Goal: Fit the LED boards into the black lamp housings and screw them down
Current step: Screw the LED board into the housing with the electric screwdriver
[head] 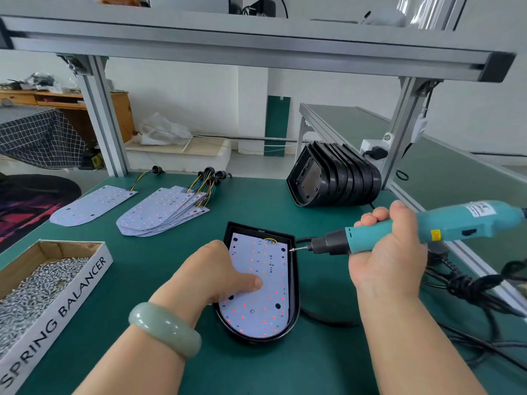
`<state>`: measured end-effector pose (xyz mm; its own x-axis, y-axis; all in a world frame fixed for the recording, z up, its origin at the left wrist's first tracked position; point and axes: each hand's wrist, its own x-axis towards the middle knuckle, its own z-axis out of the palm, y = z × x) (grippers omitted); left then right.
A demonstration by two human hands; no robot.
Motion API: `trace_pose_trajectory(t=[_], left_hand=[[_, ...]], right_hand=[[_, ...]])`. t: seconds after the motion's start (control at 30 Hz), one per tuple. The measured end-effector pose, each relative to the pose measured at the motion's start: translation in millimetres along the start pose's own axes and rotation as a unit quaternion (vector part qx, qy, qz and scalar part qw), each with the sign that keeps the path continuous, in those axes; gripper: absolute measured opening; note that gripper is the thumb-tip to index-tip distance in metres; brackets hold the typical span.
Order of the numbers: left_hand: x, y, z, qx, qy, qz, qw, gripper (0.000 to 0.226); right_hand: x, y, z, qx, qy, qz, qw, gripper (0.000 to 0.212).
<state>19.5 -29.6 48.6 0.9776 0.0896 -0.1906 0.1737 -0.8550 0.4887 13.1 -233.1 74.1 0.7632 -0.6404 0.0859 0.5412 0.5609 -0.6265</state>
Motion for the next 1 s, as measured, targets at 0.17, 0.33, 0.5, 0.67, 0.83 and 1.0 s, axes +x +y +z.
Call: trace_pose_trajectory(t=[0.17, 0.33, 0.5, 0.67, 0.83, 1.0], left_hand=[[1, 1, 2, 0.015, 0.005, -0.009, 1.0, 0.054], [3, -1, 3, 0.013, 0.002, -0.016, 1.0, 0.056], [3, -2, 5, 0.024, 0.006, -0.012, 1.0, 0.056], [4, -1, 5, 0.023, 0.006, -0.015, 1.0, 0.056], [3, -1, 5, 0.026, 0.007, -0.018, 0.999, 0.056], [2, 0, 4, 0.028, 0.005, -0.015, 0.999, 0.058]], right_hand=[[12, 11, 22, -0.1, -0.054, -0.071, 0.991, 0.022], [17, 23, 30, -0.164, -0.111, -0.082, 0.977, 0.018], [17, 31, 28, -0.181, -0.127, -0.07, 0.973, 0.019], [20, 30, 28, -0.172, -0.133, -0.06, 0.974, 0.018], [19, 33, 26, -0.165, -0.133, -0.047, 0.976, 0.021], [20, 36, 30, -0.185, -0.142, -0.056, 0.971, 0.02]])
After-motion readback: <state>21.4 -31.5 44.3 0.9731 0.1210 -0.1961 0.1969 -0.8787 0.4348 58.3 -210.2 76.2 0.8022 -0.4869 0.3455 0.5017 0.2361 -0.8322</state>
